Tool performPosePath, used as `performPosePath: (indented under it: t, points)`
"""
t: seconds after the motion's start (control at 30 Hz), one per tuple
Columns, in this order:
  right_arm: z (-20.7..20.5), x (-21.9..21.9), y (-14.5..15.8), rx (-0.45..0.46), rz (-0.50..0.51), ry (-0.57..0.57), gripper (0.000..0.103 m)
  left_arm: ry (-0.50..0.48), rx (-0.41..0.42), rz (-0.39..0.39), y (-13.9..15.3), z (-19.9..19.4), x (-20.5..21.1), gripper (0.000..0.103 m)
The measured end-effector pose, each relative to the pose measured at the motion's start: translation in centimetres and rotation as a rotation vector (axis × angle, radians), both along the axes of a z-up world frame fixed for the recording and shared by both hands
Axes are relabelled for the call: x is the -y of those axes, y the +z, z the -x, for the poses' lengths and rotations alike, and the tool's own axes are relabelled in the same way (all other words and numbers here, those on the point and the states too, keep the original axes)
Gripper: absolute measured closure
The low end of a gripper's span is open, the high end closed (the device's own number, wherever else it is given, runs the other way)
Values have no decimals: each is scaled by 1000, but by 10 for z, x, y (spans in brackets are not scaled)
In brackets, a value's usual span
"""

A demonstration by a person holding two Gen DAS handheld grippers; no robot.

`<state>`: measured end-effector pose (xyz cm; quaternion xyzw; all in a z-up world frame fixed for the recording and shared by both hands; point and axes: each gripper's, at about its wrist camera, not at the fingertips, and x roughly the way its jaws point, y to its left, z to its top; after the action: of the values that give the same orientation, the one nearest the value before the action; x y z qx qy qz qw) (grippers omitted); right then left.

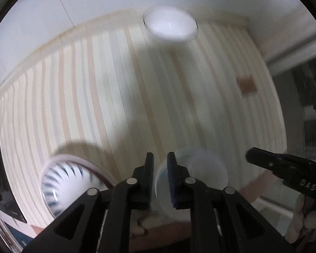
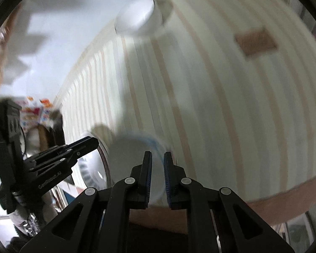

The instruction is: Organize plates and bowls

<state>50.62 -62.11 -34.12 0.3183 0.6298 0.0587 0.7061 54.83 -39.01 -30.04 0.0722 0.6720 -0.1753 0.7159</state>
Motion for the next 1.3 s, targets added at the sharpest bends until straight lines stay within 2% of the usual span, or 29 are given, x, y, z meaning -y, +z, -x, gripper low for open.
performPosePath:
  t: [0.07, 0.1, 0.3, 0.47, 0.57, 0.67, 0.87, 1.07, 1.23, 1.3]
  points:
    - [-25, 16, 13, 53, 18, -44, 67, 41, 34, 15, 7, -31, 1, 82]
    - [-40, 23, 17, 83, 26, -61, 65, 65, 49, 25, 7, -48, 0, 82]
    - [-124, 37, 16, 167, 81, -87, 63, 161, 77, 35, -12, -134, 9, 82]
    - [-187, 33, -5, 186, 144, -50, 63, 187, 43, 26, -45, -176, 24, 82]
    - [-211, 30, -22, 164, 181, -25, 63, 182, 40, -4, -61, -187, 34, 82]
    - [-227, 30, -42, 136, 195, -10, 64, 180, 105, -18, -59, -194, 41, 82]
    - [-239, 34, -65, 102, 169, -4, 72, 180, 134, -59, -52, -197, 46, 82]
    - [-241, 34, -68, 111, 170, 12, 72, 308, 170, 33, -49, -172, 14, 82]
    - [-242, 28, -82, 106, 163, 3, 73, 383, 57, 146, -72, -182, 7, 83]
    - [-240, 26, -84, 107, 157, -1, 76, 399, 41, 170, -77, -186, 5, 83]
